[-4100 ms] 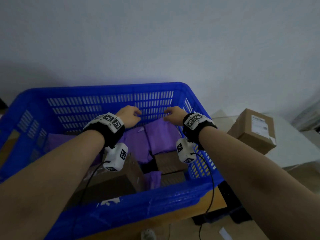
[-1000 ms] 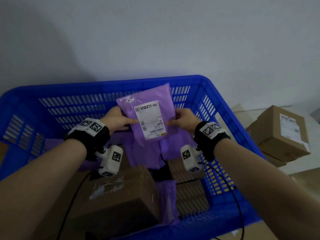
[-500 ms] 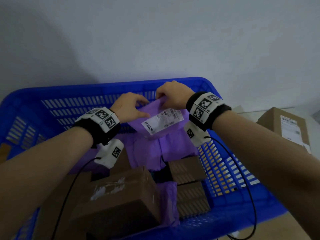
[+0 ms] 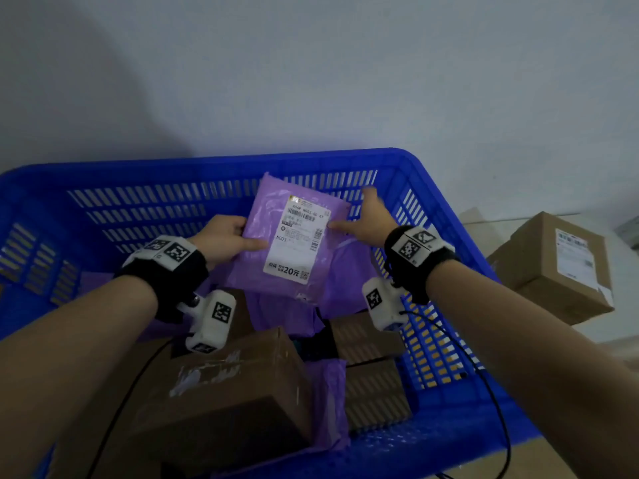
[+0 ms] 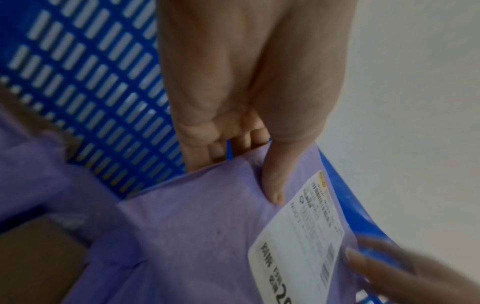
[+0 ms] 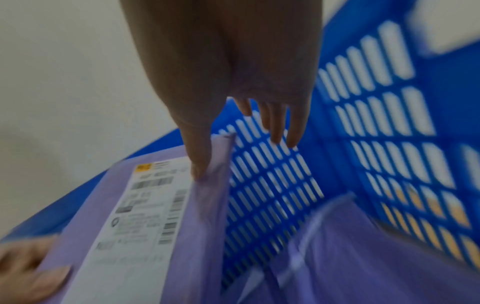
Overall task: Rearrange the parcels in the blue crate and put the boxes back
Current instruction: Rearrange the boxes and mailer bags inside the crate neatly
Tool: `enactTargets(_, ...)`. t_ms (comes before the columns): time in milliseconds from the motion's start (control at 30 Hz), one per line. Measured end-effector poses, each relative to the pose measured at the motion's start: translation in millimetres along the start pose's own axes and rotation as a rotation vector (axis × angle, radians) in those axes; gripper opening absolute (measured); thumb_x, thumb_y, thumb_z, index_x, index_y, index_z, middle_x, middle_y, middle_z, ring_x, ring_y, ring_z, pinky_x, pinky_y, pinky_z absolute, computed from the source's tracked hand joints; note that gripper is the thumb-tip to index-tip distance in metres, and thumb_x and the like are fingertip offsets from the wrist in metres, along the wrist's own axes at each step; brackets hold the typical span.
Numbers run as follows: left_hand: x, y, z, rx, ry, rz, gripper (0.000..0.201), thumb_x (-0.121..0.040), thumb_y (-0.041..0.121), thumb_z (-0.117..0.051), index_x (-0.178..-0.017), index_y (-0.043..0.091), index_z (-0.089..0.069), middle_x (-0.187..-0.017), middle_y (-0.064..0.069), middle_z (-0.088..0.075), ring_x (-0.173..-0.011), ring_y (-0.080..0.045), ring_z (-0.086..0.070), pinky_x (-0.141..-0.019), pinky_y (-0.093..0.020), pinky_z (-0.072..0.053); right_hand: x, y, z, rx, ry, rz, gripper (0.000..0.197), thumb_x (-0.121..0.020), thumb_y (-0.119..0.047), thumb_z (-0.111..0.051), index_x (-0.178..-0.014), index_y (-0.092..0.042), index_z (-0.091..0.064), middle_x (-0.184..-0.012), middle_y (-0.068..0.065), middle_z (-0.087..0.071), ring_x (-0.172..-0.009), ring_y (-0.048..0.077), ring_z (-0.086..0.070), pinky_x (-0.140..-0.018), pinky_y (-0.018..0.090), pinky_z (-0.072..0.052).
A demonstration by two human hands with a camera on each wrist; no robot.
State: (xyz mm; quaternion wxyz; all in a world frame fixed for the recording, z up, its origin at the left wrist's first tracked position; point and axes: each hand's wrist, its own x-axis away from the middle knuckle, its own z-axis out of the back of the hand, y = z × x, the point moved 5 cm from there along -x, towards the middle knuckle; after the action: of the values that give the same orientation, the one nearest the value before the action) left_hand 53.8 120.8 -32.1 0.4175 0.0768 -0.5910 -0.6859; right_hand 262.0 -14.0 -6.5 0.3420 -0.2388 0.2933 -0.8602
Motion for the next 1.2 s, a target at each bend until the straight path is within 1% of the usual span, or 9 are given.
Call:
enactTargets(100, -1, -22, -6, 0.115, -0.045, 0.135, 0.036, -0.083, 0.0, -0.066, -0.118, -0.001, -0.06, -0.115, -0.021, -0.066, -0.091, -0.029, -0.067, -0.087, -0.046, -0.055, 11, 36, -41, -0.39, -0.287, -0.232, 0.038, -0.083, -0.025, -0.07, -0.113, -0.008, -0.054, -0.093, 0.01, -0.061, -0.067, 0.014, -0.059, -0.058, 0.023, -0.04)
enactTargets(233, -2, -38, -18, 0.159, -0.081, 0.237, 0.033, -0.082, 0.004, -0.068, -0.114, 0.006, -0.06, -0.093, -0.006, -0.072, -0.077, -0.017, -0.069, -0.061, -0.03, -0.058, 23, 49, -80, -0.563, -0.39, -0.267, 0.035, -0.082, -0.001, -0.067, -0.114, -0.012, -0.057, -0.083, 0.005, -0.062, -0.066, 0.015, -0.059, -0.066, 0.025, -0.047)
enactTargets(333, -7, -49, -21, 0.059, -0.045, 0.302, 0.029, -0.083, 0.011, -0.069, -0.11, 0.004, -0.06, -0.105, -0.013, -0.067, -0.081, -0.021, -0.064, -0.064, -0.032, -0.052, 19, 51, -94, -0.527, -0.322, -0.272, 0.039, -0.08, 0.011, -0.063, -0.116, -0.003, -0.057, -0.08, 0.005, -0.061, -0.062, 0.015, -0.061, -0.058, 0.027, -0.054)
enactTargets(467, -14, -60, -17, -0.063, -0.011, 0.428, 0.029, -0.087, 0.012, -0.065, -0.111, -0.001, -0.058, -0.105, -0.016, -0.064, -0.091, -0.029, -0.063, -0.074, -0.041, -0.053, 3, 54, -105, -0.404, -0.289, -0.252, 0.035, -0.076, 0.012, -0.067, -0.11, 0.004, -0.061, -0.081, 0.008, -0.061, -0.07, 0.022, -0.058, -0.071, 0.043, -0.054)
enactTargets(633, -19, -75, -9, -0.152, -0.016, 0.5, 0.016, -0.087, 0.006, -0.063, -0.102, 0.0, -0.058, -0.082, -0.014, -0.062, -0.073, -0.025, -0.061, -0.067, -0.039, -0.053, -3, 55, -120, -0.335, -0.322, -0.233, 0.043, -0.073, 0.009, -0.071, -0.114, 0.007, -0.06, -0.098, 0.02, -0.063, -0.079, 0.026, -0.06, -0.067, 0.036, -0.055)
enactTargets(733, -22, -84, -7, -0.243, -0.022, 0.52, 0.008, -0.087, 0.006, -0.064, -0.089, 0.002, -0.058, -0.08, -0.013, -0.061, -0.071, -0.025, -0.06, -0.06, -0.037, -0.053, -6, 60, -116, -0.295, -0.309, -0.193, 0.043, -0.076, 0.007, -0.07, -0.118, 0.005, -0.059, -0.088, 0.01, -0.061, -0.068, 0.014, -0.055, -0.055, 0.016, -0.051)
enactTargets(867, -30, -77, -1, -0.363, 0.015, 0.486, 0.015, -0.083, 0.007, -0.07, -0.089, -0.002, -0.06, -0.087, -0.019, -0.063, -0.073, -0.029, -0.061, -0.063, -0.039, -0.054, -12, 79, -84, -0.064, -0.18, -0.126, 0.052, -0.077, -0.005, -0.074, -0.125, 0.0, -0.055, -0.117, 0.016, -0.061, -0.101, 0.016, -0.055, -0.079, 0.009, -0.042)
enactTargets(1000, -40, -53, -3, -0.5, 0.078, 0.341, 0.023, -0.082, 0.02, -0.072, -0.076, -0.001, -0.065, -0.079, -0.019, -0.064, -0.072, -0.03, -0.063, -0.065, -0.036, -0.054, -10, 103, -62, 0.216, -0.115, -0.176, 0.076, -0.076, -0.019, -0.074, -0.14, -0.011, -0.035, -0.145, 0.02, -0.028, -0.134, 0.034, -0.034, -0.11, 0.036, -0.034)
enactTargets(1200, -44, -39, -50, -0.449, -0.121, 0.178, 0.023, -0.088, 0.021, -0.065, -0.106, 0.006, -0.067, -0.103, -0.01, -0.064, -0.084, -0.018, -0.059, -0.066, -0.026, -0.048, 5, 118, -49, 0.131, -0.144, -0.304, 0.07, -0.083, -0.011, -0.066, -0.141, -0.005, -0.027, -0.138, 0.02, -0.041, -0.127, 0.035, -0.046, -0.097, 0.037, -0.042)
